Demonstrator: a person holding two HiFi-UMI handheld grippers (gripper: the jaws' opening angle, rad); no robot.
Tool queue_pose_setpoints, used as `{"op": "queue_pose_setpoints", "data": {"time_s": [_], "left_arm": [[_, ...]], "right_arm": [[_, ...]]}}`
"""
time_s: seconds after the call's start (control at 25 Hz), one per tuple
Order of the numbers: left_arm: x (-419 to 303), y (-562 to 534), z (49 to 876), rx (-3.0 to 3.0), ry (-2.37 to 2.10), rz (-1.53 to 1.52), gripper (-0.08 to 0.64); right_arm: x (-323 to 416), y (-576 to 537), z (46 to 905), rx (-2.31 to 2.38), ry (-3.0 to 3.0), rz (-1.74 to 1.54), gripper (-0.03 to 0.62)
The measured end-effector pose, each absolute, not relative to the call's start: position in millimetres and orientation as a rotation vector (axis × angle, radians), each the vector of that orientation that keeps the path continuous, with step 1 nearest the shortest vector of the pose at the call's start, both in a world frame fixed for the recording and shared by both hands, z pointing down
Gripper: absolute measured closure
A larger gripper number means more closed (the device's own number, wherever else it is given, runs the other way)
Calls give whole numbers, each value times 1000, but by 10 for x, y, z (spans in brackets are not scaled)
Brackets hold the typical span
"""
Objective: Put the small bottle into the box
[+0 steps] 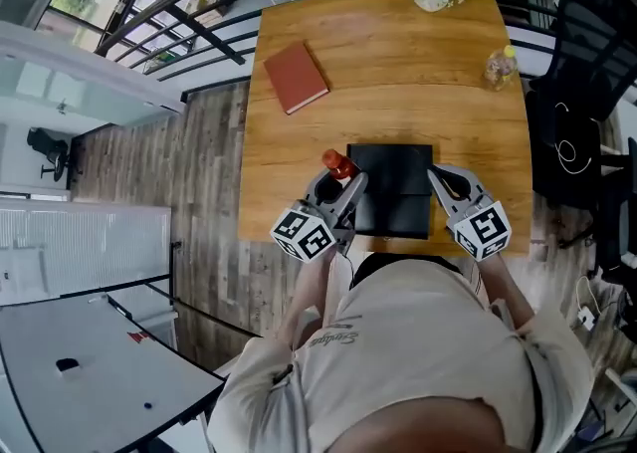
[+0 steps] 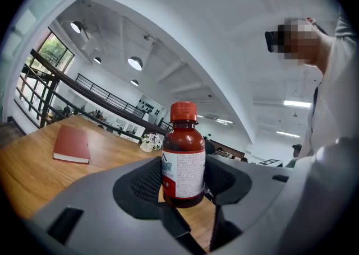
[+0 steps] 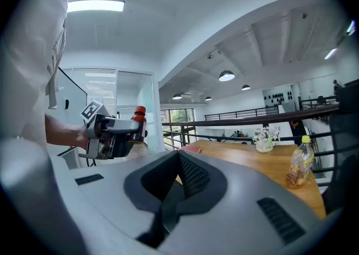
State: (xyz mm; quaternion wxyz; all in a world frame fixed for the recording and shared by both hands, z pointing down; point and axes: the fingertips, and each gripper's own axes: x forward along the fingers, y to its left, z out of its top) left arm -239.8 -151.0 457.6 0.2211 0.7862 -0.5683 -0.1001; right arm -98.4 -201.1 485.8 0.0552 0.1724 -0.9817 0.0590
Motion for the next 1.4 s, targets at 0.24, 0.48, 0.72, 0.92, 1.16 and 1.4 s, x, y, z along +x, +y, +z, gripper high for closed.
{"op": "queue_pose_setpoints", "data": {"time_s": [0.24, 0.48, 0.72, 0.92, 1.16, 1.4], "left_arm": [[-2524, -1380, 4682, 2118, -1564, -215, 334], [-2548, -1345, 5047, 1984, -1550, -95, 334], [-2446, -1368, 5304, 1956, -1480, -35, 334], [-2363, -1295, 5607, 1889, -1421, 45, 334], [-2244, -1212, 6100, 1774, -1329, 96, 334], [-2024, -1093, 6595, 1624, -1252, 81, 334]], "right_arm": [[-1139, -2037, 4721, 562, -3003, 164, 597], [-1128, -1912, 4769, 565, -2983, 151, 597], [-919, -1891, 4865, 634, -2930, 185, 597], [-761, -1862, 4963, 684, -2893, 239, 597], [-714, -1876, 5032, 695, -2873, 252, 597], [-739, -1806, 5105, 681, -2868, 273, 597]]}}
